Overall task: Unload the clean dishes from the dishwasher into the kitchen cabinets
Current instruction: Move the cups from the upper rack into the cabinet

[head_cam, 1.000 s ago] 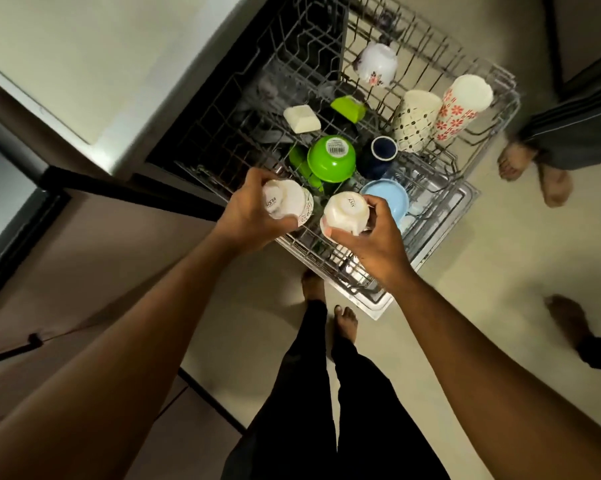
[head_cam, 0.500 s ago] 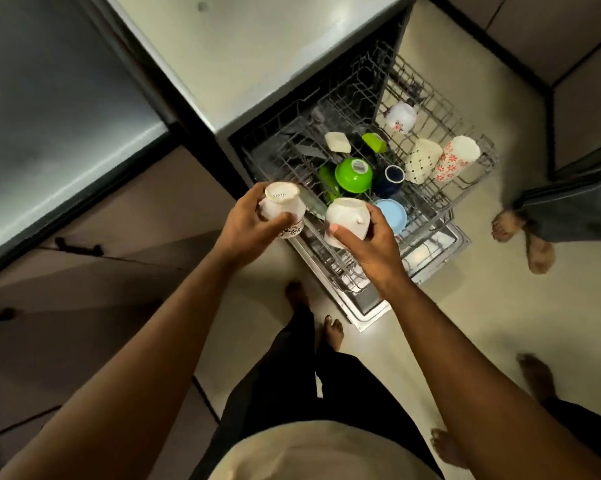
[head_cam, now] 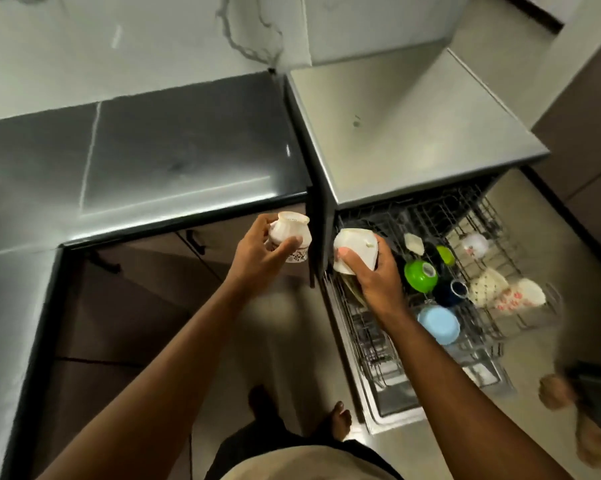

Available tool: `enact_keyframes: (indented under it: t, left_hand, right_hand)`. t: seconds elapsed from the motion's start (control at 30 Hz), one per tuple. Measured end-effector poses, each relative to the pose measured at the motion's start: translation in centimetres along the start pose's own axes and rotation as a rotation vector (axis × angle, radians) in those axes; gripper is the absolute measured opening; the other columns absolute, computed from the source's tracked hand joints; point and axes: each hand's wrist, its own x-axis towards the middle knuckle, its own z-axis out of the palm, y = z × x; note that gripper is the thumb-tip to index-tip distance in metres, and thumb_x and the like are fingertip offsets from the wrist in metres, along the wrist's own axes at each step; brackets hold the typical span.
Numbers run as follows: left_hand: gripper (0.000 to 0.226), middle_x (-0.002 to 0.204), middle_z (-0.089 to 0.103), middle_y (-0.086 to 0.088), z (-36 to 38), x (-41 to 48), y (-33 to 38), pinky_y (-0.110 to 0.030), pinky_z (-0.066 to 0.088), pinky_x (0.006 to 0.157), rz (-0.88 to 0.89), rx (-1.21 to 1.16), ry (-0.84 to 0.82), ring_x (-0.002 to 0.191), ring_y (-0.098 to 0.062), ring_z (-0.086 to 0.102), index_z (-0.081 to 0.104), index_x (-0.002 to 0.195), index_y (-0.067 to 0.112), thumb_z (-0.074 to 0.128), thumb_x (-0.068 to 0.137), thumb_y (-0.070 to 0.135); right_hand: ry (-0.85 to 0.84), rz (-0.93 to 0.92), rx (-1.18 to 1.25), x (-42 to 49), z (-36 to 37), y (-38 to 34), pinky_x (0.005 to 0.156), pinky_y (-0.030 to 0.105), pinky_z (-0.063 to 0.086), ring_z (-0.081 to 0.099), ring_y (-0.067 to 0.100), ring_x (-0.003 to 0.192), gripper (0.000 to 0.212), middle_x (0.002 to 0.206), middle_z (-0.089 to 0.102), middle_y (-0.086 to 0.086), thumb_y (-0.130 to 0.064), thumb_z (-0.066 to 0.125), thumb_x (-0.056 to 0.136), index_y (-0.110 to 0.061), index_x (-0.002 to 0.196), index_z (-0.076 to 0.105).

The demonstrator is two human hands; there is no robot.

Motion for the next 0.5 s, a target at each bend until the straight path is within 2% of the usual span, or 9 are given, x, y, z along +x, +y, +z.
enact_keyframes:
  t: [0.07, 0.17, 0.27, 0.33, 0.4, 0.5]
  left_hand:
    - [0.041, 0.108, 0.07, -0.006, -2.1, 0.0, 0.6, -0.047, 0.057, 0.088, 0.021, -0.041, 0.042, 0.095, -0.018, 0.071, 0.059, 0.112, 0.02, 0.075, 0.078, 0.037]
    - [0.041, 0.107, 0.071, -0.009, -5.4, 0.3, 1.8, -0.046, 0.058, 0.087, 0.052, -0.07, 0.072, 0.096, -0.023, 0.071, 0.061, 0.113, 0.022, 0.075, 0.077, 0.035]
    - [0.043, 0.102, 0.071, -0.003, -9.7, 0.6, 3.7, -0.035, 0.057, 0.081, 0.114, -0.032, 0.141, 0.09, -0.017, 0.07, 0.063, 0.111, 0.028, 0.071, 0.073, 0.044]
    - [0.043, 0.1, 0.071, 0.003, -12.2, 1.1, 5.0, -0.031, 0.056, 0.08, 0.155, -0.009, 0.185, 0.087, -0.011, 0.068, 0.063, 0.114, 0.026, 0.069, 0.075, 0.043]
    - [0.036, 0.098, 0.07, 0.006, -14.9, 1.6, 6.2, -0.026, 0.054, 0.079, 0.204, 0.014, 0.238, 0.086, -0.007, 0.067, 0.062, 0.116, 0.023, 0.07, 0.082, 0.035]
    - [0.03, 0.101, 0.069, 0.003, -18.5, 2.5, 8.0, -0.027, 0.055, 0.08, 0.27, -0.013, 0.276, 0.09, -0.011, 0.067, 0.06, 0.118, 0.021, 0.069, 0.09, 0.026]
  right_hand:
    - [-0.043, -0.029, 0.012, 0.5, 2.0, -1.7, 0.076, 0.015, 0.049, 0.064, 0.007, 0.095, 0.038, 0.109, 0.067, -0.002, -0.03, 0.077, 0.081, -0.025, 0.114, 0.059]
    - [-0.106, -0.054, 0.041, 1.3, 5.3, -4.3, 0.069, 0.023, 0.054, 0.066, 0.012, 0.093, 0.043, 0.107, 0.068, 0.0, -0.033, 0.075, 0.081, -0.018, 0.119, 0.059]
    - [-0.167, -0.116, 0.099, 2.2, 9.4, -7.8, 0.059, 0.026, 0.055, 0.065, 0.013, 0.087, 0.033, 0.105, 0.066, 0.003, -0.021, 0.067, 0.09, -0.015, 0.12, 0.056]
    - [-0.2, -0.16, 0.12, 2.7, 11.8, -10.0, 0.059, 0.031, 0.057, 0.065, 0.015, 0.086, 0.03, 0.106, 0.065, 0.003, -0.02, 0.065, 0.092, -0.018, 0.119, 0.055]
    - [-0.232, -0.194, 0.115, 3.0, 14.2, -12.3, 0.066, 0.039, 0.06, 0.067, 0.021, 0.09, 0.032, 0.109, 0.065, 0.003, -0.025, 0.067, 0.09, -0.023, 0.12, 0.055]
    - [-0.28, -0.238, 0.127, 3.5, 17.3, -15.4, 0.066, 0.04, 0.059, 0.067, 0.019, 0.087, 0.023, 0.11, 0.064, 0.004, -0.021, 0.062, 0.093, -0.028, 0.114, 0.055]
